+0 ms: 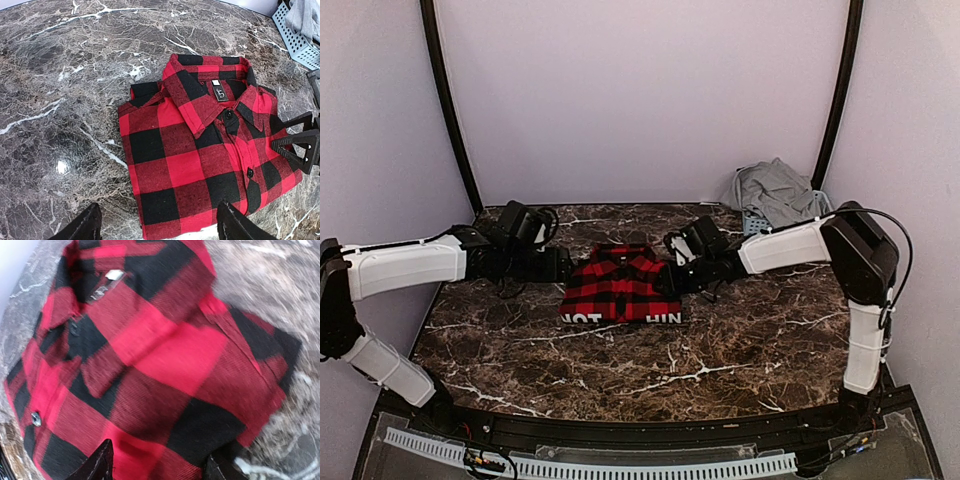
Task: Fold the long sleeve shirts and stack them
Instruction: Move the square-folded shirt to the center of the board, then reset both arms
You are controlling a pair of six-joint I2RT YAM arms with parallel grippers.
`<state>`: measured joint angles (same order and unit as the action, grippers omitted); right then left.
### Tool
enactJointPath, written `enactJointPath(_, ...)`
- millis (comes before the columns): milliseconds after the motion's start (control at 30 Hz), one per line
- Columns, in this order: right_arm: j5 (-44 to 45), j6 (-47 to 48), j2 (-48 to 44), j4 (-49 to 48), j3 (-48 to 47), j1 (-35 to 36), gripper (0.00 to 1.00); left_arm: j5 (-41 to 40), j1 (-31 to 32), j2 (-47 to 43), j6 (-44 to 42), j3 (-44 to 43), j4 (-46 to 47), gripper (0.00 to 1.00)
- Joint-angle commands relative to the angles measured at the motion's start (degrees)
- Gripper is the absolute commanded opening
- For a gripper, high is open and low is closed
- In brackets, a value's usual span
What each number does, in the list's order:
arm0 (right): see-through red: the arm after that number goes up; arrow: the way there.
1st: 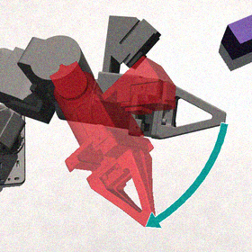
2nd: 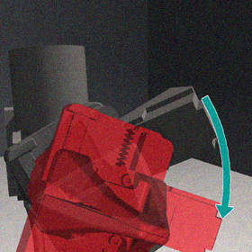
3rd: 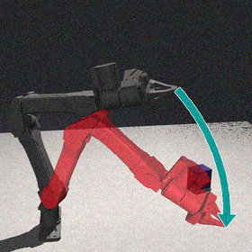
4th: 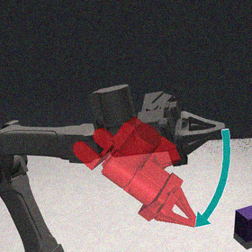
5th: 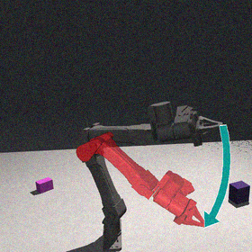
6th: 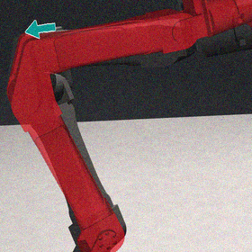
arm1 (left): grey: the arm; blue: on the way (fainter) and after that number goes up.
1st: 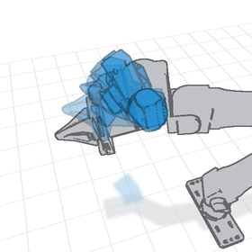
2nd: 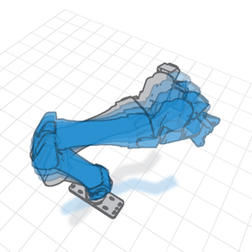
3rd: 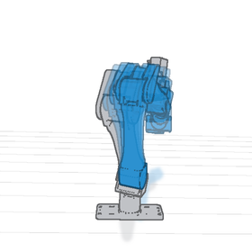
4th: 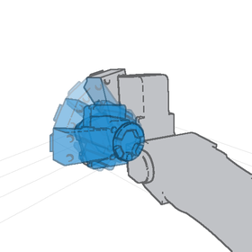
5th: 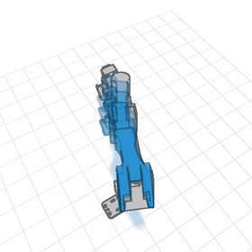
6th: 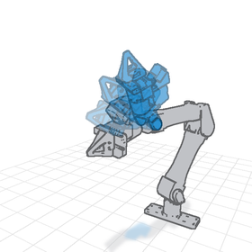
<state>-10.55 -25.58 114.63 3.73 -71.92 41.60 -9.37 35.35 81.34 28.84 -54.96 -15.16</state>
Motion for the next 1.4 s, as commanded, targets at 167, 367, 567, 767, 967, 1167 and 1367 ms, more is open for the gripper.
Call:
enactJointPath(167, 12.47, 0.12, -5.99, 3.7, 6.61, -0.69, 0.55, -3.15, -0.42, -2.34, -2.3, 0.85, -2.9, 0.79)
enactJointPath(367, 20.5, 2.56, -12.72, 8.24, 8.69, -1.28, 0.59, -5.85, -0.82, -3.9, -4.0, 0.14, -3.2, 0.81)
enactJointPath(567, 26.56, 5.62, -25.74, 14.06, 10.99, -3.85, 0.61, -11.99, -1.67, -6.25, -7.85, -2.13, -3.93, 0.88)
enactJointPath(767, 30.05, 9.9, -38.61, 18.49, 11.13, -7.9, 0.68, -16.56, -3.13, -12.87, -9.35, -0.47, 0.84, 0.99)
enactJointPath(967, 32.16, 11.96, -46.49, 18.86, 10.61, -10.24, 0.96, -16.01, -3.27, -18.38, -14.21, -1.52, 4.06, 0.99)
enactJointPath(1167, 31.17, 14.43, -49.92, 18.3, 8.78, -10.28, 0.98, -16.14, -3.31, -23.43, -17.44, -0.37, 6.87, 0.99)
enactJointPath(1367, 30.06, 15.31, -60.04, 9.8, 17.04, -10.23, 0.99, -10.67, -3.28, -30.24, -18.17, 6.64, 14.11, 0.99)
